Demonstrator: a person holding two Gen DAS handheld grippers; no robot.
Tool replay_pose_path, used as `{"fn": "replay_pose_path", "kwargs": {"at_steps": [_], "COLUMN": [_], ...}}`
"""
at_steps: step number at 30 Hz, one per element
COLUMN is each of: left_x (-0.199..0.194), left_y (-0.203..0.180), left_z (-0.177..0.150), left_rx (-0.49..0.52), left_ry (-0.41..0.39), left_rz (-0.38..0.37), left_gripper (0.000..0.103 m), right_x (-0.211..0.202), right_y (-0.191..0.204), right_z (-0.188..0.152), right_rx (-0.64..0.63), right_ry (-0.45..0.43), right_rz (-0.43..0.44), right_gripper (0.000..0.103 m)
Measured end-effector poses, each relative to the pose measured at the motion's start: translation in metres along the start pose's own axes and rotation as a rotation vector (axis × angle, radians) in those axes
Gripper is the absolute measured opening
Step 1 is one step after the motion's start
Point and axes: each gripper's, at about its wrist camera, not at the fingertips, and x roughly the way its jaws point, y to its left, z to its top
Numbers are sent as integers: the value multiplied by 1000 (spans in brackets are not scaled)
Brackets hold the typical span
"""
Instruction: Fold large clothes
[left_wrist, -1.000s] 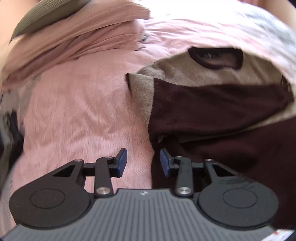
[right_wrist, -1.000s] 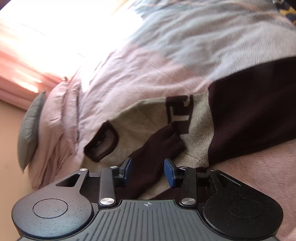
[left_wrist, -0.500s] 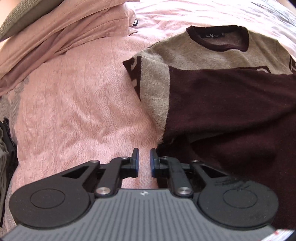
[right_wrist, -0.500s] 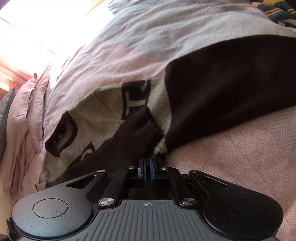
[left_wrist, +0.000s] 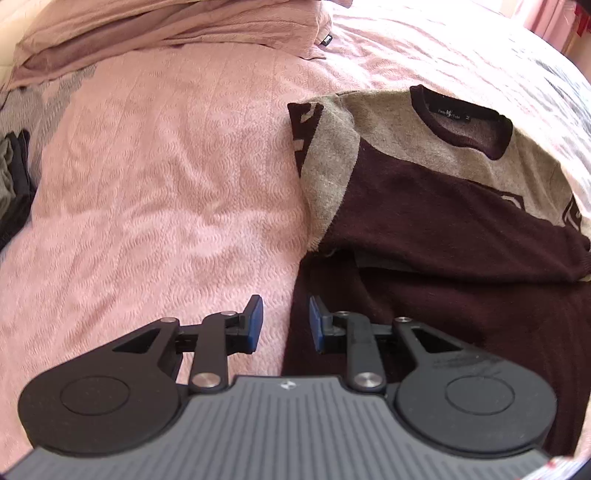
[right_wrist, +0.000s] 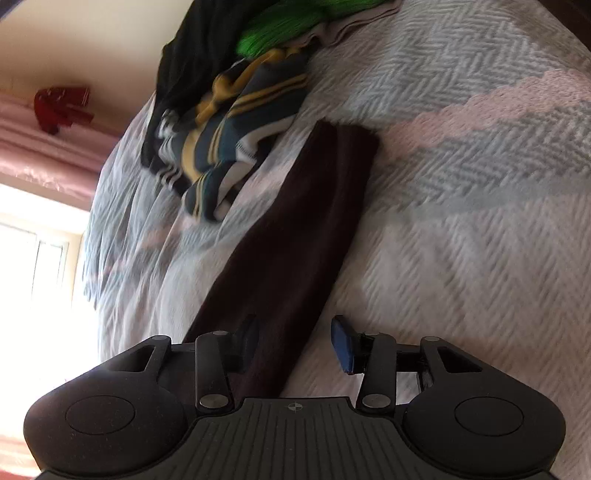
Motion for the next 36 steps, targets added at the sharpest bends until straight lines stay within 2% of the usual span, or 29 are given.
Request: {"fn": "replay_pose_path", "kwargs": {"at_steps": [2, 3, 4, 5, 7, 10, 14, 17, 18, 19, 20, 22, 24, 26, 30, 33, 36], "left_x": [-1, -3, -5, -7, -13, -22, -32, -38, -39, -39, -39, -40, -40, -38, -25, -15, -2], "left_y": [1, 2, 3, 4, 9, 20, 36, 48, 51, 55, 58, 65, 72, 74, 72, 64, 53], "left_z": [-1, -2, -2, -2, -3, -5, -11, -17, -19, -22, -24, -28, -33, -37, -31, -12, 13], "left_rx": [-12, -17, -22, -29, -45, -77, -124, -158, -166, -173, -179, -190, -193, -175, -151, -121, -87], "left_ry": [5, 6, 4, 1, -7, -16, -24, -28, -27, -24, -22, -15, -13, -8, 3, -16, -44], "left_rz": [-6, -10, -13, -18, -27, -36, -43, -51, -54, -57, -59, -67, -77, -81, -129, -172, -216], "left_gripper": [22, 22, 22, 22, 22, 22, 22, 22, 22, 22, 22, 22, 22, 22, 22, 22, 22], "right_x": [5, 6, 4, -1, -14, -44, -100, -145, -154, -157, -155, -146, -136, -116, -77, -76, -72], "right_y": [-6, -4, 1, 9, 48, 128, 213, 229, 227, 222, 212, 182, 157, 140, 131, 137, 146], "right_z": [10, 12, 13, 17, 7, -48, -176, -282, -317, -352, -386, -431, -441, -431, -378, -333, -318], "right_rx": [34, 38, 11, -42, -245, -706, -1230, -1510, -1610, -1738, -1874, -2057, -2098, -2079, -1958, -1855, -1849], "right_ry": [-7, -21, -48, -73, -131, -195, -207, -159, -93, -20, 28, 79, 165, 255, 288, 207, 108], "right_rz": [12, 14, 7, -14, -45, -19, 251, 544, 636, 672, 637, 541, 472, 336, 94, 1, -19], "right_gripper": [36, 22, 2, 2, 2, 2, 2, 4, 8, 28, 53, 56, 56, 56, 56, 55, 55]}}
